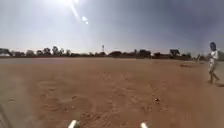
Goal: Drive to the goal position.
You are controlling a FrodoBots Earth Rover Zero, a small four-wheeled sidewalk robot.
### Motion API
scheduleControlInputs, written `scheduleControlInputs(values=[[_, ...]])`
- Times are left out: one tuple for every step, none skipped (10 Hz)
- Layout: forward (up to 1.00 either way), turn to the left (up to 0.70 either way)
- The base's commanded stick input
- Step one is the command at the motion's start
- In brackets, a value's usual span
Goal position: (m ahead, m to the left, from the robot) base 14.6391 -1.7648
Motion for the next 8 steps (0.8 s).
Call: scheduleControlInputs(values=[[0.70,0.00],[0.70,0.00],[0.70,0.00],[0.70,0.00],[0.70,0.00],[0.70,0.00],[0.70,0.00],[0.70,0.00]])
